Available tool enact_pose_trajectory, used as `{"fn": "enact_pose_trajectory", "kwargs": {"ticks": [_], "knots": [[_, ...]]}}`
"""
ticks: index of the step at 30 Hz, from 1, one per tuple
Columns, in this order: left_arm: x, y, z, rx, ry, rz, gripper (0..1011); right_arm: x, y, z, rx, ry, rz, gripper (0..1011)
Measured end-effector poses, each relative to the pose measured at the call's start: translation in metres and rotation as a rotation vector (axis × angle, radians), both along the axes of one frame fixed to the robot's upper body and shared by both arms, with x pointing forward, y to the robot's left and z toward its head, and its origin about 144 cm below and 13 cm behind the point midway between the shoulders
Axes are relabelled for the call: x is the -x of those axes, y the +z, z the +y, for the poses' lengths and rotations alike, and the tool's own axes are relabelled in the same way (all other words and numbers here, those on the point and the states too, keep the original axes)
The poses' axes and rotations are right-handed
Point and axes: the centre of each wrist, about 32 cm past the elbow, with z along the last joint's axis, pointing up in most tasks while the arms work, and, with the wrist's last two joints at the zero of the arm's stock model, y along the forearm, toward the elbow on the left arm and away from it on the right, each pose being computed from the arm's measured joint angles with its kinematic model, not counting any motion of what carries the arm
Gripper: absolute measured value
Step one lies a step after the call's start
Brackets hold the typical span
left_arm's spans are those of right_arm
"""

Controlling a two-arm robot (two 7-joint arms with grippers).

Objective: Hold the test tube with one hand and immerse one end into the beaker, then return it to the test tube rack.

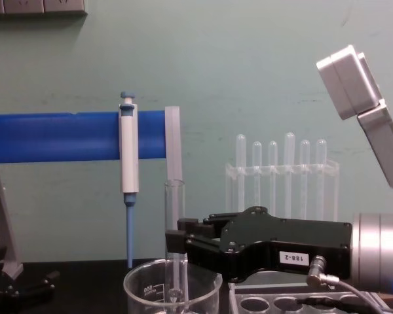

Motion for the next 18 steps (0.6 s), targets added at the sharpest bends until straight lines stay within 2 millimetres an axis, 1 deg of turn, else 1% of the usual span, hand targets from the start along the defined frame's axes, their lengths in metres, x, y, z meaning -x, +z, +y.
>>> {"fn": "enact_pose_trajectory", "kwargs": {"ticks": [18], "knots": [[0.0, 0.0, 0.0, 0.0, 0.0, 0.0, 1000, 0.0, 0.0, 0.0, 0.0, 0.0, 0.0, 241]]}}
